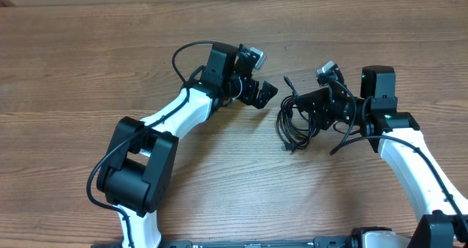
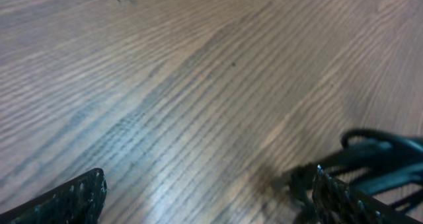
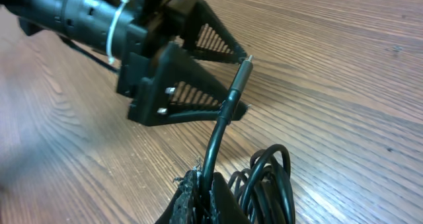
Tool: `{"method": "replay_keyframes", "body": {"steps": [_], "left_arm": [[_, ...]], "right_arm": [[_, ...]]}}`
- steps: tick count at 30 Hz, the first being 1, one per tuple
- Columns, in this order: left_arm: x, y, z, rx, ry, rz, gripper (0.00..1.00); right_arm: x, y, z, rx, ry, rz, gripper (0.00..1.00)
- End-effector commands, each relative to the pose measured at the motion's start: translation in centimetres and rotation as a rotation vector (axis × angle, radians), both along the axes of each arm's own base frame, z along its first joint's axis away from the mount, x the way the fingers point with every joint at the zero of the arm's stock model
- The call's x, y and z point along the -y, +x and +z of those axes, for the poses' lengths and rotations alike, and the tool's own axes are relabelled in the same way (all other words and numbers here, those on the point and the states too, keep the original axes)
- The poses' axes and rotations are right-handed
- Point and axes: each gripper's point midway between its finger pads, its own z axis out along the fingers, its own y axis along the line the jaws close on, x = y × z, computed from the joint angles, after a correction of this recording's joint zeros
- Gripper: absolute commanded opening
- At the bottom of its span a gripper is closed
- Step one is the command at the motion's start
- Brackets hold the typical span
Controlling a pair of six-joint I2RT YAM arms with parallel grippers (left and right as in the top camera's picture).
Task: Untangle cables
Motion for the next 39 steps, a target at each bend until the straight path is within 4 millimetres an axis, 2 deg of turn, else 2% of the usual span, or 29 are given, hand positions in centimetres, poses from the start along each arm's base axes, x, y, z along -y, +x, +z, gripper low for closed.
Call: {"method": "replay_keyframes", "body": {"steps": [1,5,6,7,10,17,19,21,25,31,35,39], "left_arm": [[0.9,-1.3,-0.3,-0.014,-0.009,-0.068,1.0],[0.7,-2.3,-1.2,-0.064,0.016,-0.075,1.0],[0.5,-2.6,-1.5,-0.083,0.025,-0.075,1.0],[0.4,-2.9,-1.8,-0.101,0.035,-0.077,1.0],[-0.1,-3.9,-2.6,-0.152,0.061,-0.081,1.0],[-0.5,-5.8,-3.7,-0.227,0.106,-0.102,0.99],[-1.0,-6.1,-4.2,-0.25,0.137,-0.087,1.0],[-1.9,-6.2,-4.9,-0.263,0.184,-0.061,1.0],[-2.6,-6.5,-5.4,-0.281,0.218,-0.045,0.99],[-2.6,-6.5,-5.4,-0.296,0.215,-0.032,0.99],[-2.8,-6.3,-5.6,-0.288,0.232,-0.02,0.99],[-2.8,-6.3,-5.6,-0.288,0.232,-0.019,0.99]], "right_arm": [[0.8,0.7,-0.3,0.007,-0.056,-0.053,0.04],[4.0,2.2,-2.0,-0.041,-0.186,-0.257,0.3],[5.0,2.6,-2.4,-0.047,-0.224,-0.309,0.95],[5.9,2.8,-2.7,-0.049,-0.261,-0.348,1.0],[7.1,3.0,-3.1,-0.05,-0.313,-0.397,1.0],[7.0,2.1,-3.8,-0.095,-0.321,-0.385,1.0],[6.4,1.7,-3.8,-0.11,-0.292,-0.356,1.0],[4.7,0.9,-3.4,-0.134,-0.214,-0.283,1.0],[2.5,-0.5,-2.9,-0.176,-0.109,-0.186,1.0],[2.5,-0.1,-3.2,-0.175,-0.11,-0.185,0.97],[2.9,0.3,-4.4,-0.191,-0.134,-0.199,0.79],[3.0,0.5,-6.2,-0.234,-0.146,-0.2,0.75]]}}
